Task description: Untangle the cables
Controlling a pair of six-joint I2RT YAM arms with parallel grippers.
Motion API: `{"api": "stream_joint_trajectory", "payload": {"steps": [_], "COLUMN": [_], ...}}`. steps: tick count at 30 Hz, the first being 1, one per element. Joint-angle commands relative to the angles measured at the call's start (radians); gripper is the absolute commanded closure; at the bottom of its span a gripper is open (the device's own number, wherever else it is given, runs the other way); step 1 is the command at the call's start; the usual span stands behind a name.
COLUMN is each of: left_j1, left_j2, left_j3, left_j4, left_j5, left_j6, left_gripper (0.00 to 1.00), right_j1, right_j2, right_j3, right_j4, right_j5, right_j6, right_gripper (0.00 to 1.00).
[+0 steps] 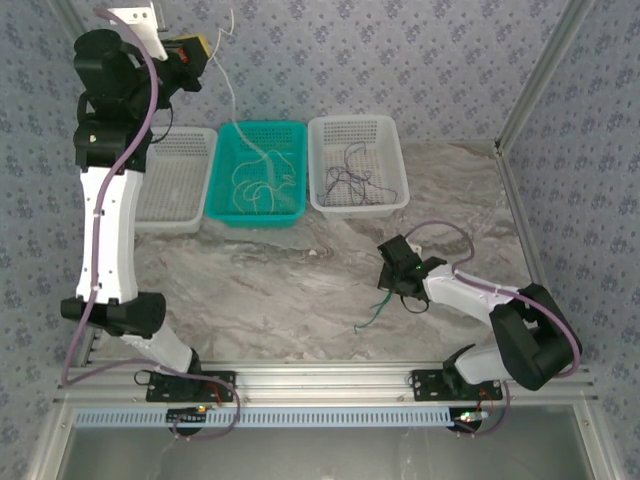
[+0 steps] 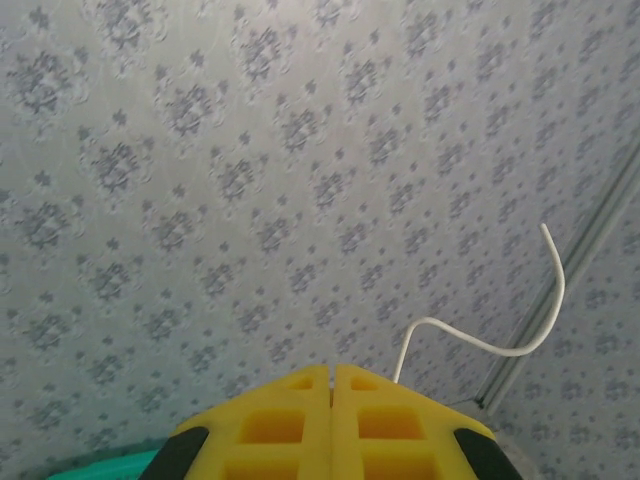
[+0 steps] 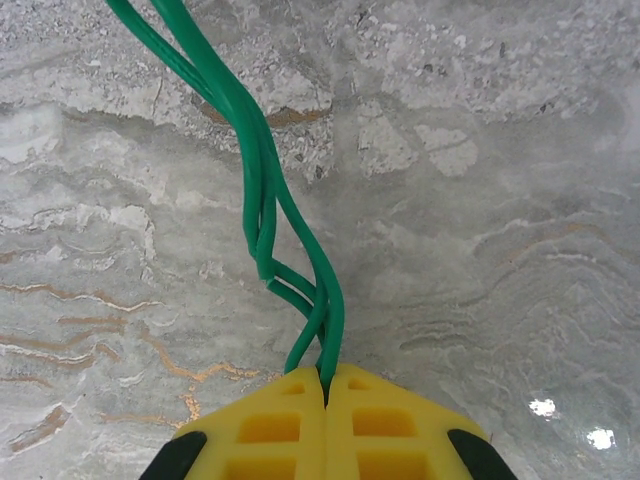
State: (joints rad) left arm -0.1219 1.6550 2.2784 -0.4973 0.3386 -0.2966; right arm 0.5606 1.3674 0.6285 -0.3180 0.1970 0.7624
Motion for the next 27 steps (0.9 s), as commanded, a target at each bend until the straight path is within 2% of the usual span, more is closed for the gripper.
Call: {"api": "stream_joint_trajectory", "payload": {"steps": [1, 4, 8, 12, 18, 21, 23, 27], "left_j1": [0.014, 0.014, 0.014, 0.003, -0.037, -0.053, -0.066, -0.076], "left_j2": [0.033, 0.066, 0.090, 0.131, 0.135, 0.148, 0.165, 0.173], "left_j3": [0.075, 0.056, -0.031, -0.118, -0.479, -0.594, -0.619, -0.620], "left_j4": [-0.050, -0.057, 0.018, 0.024, 0.123, 0.164, 0.168, 0.165], "left_j5": [-0.037, -0.028, 0.034, 0.024, -0.071, -0.091, -0.088, -0.096], "left_j6": [0.056, 0.051, 0.040, 0.035, 0.051, 0.047, 0.048, 0.042], "left_gripper": [1.00, 1.00, 1.00, 1.00, 1.00, 1.00, 0.93, 0.64], "right_j1": [-0.001, -0.002, -0.002, -0.002, -0.001, -0.002, -0.001, 0.000], "right_j2": [-0.002, -0.008, -0.015, -0.012, -0.006, 0.001, 0.005, 0.011], "right_j3": [0.021, 0.023, 0.025, 0.027, 0.031, 0.041, 0.047, 0.063], "right_j4": [-0.015, -0.022, -0.030, -0.030, -0.024, -0.031, -0.033, -0.040], "right_j5": [0.004, 0.007, 0.008, 0.007, 0.000, -0.003, -0.005, -0.007], "right_j6": [-0.010, -0.010, -0.018, -0.021, -0.021, -0.027, -0.032, -0.032], "right_gripper": [1.00, 1.00, 1.00, 1.00, 1.00, 1.00, 1.00, 1.00]}}
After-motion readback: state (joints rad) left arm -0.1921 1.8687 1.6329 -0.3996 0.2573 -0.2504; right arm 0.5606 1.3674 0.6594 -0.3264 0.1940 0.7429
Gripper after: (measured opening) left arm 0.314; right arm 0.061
